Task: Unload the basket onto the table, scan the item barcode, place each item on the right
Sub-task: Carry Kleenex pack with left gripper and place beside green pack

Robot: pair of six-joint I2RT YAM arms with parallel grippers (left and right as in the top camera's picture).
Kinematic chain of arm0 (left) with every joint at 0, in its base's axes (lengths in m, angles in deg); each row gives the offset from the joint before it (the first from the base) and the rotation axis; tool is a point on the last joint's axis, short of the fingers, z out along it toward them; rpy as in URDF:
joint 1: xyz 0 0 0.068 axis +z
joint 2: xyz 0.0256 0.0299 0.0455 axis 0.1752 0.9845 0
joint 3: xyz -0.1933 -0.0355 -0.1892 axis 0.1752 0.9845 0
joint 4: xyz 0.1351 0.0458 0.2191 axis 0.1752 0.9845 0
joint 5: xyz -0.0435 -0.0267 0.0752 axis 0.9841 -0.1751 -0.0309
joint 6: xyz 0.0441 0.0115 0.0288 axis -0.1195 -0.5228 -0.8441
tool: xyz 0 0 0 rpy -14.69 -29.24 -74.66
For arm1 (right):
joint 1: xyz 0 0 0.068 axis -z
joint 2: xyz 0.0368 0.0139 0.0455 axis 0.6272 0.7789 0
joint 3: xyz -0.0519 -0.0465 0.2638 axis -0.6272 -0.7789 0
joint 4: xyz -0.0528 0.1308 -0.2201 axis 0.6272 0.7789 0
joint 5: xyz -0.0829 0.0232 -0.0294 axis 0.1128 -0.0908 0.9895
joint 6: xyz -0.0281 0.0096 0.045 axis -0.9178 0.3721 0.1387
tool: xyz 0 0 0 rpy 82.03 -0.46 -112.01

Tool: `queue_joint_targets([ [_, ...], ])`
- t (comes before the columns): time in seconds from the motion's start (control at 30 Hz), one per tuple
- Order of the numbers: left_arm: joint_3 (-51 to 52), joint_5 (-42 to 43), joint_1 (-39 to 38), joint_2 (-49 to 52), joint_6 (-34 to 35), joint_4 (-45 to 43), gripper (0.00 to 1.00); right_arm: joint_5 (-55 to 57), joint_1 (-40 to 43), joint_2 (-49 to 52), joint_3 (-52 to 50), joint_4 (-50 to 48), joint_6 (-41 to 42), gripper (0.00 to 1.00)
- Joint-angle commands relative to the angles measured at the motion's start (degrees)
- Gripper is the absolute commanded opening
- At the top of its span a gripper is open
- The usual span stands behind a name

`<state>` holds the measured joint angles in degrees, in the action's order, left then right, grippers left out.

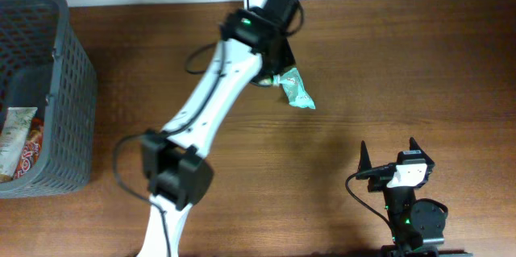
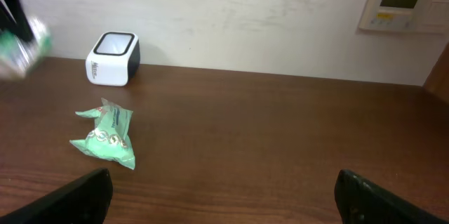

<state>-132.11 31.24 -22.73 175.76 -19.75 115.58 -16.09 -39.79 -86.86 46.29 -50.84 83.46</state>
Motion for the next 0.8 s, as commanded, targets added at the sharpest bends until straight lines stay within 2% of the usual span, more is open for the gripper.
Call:
queue_joint_targets([
  [0.0,-0.15,-1.66,-1.44,5.64,4.17,-0.28,0.0,0.09,-0.15,-0.33,-0.52,0.15,-0.39,0.99],
  [0.17,-0.15,-1.66,-2.56,10.75,5.31,-0.37,0.01,0.11,-0.15,-0.33,-0.52,0.15,-0.39,0.99],
  [0.27,-0.15,-1.64,-2.82,11.58,5.68,-1.25,0.14,0.09,-0.15,-0.33,-0.52,0.15,-0.39,0.99],
  [0.47,-0.15,-0.79,-3.45,12.52,5.64,-2.49,0.19,0.09,-0.15,-0.33,-0.52,0.15,-0.39,0.99],
  [0.57,-0.66,-0.79,-3.1,12.52,5.51,-2.43,0.34,0.09,-0.15,-0.33,-0.52,0.15,-0.39,0.98],
  [0.63,-2.05,-0.76,-2.16,12.39,4.2,-1.51,0.39,0.09,-0.15,-0.33,-0.52,0.15,-0.39,0.99],
  [0.77,-8.55,-0.79,0.35,12.2,3.41,3.5,0.4,0.09,-0.15,-0.28,-0.52,0.15,-0.39,0.99],
])
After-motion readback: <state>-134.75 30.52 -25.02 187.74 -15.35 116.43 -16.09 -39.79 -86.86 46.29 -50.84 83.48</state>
